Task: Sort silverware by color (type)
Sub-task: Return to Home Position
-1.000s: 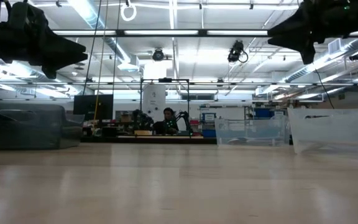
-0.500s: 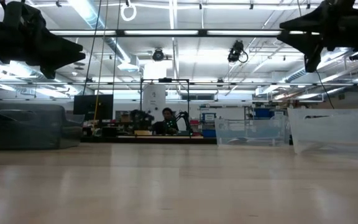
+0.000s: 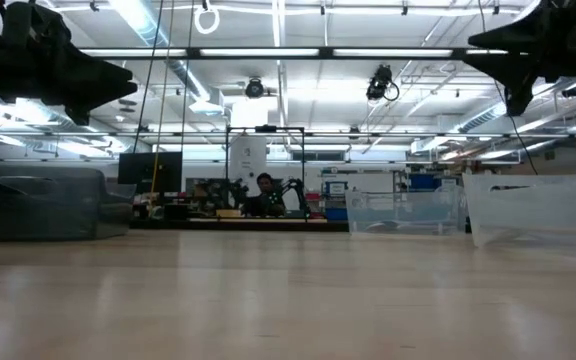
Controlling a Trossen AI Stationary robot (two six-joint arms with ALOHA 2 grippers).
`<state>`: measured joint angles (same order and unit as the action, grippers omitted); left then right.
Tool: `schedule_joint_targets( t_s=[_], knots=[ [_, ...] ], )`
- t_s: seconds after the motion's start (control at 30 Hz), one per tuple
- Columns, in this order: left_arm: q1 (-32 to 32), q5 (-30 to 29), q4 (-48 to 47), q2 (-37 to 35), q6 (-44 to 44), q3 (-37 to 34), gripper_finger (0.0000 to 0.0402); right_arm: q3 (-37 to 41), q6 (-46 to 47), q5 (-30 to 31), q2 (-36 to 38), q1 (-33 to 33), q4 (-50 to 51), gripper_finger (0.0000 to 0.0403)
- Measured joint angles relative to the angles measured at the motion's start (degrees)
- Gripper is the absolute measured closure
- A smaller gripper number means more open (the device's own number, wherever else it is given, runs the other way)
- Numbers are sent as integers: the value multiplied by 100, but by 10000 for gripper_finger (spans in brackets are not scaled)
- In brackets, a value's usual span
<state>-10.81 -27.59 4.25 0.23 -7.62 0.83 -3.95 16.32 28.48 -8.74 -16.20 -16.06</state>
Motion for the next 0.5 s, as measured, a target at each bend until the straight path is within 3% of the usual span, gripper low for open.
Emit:
schedule_joint_targets(
  t_s=[0.17,0.5],
  knots=[
    [-75,-44,504,-2,367,-22,260,258,-143,540,43,-179,-284,270],
    [-74,-114,873,1,975,-36,260,361,-374,976,-10,-191,-620,270]
  ],
)
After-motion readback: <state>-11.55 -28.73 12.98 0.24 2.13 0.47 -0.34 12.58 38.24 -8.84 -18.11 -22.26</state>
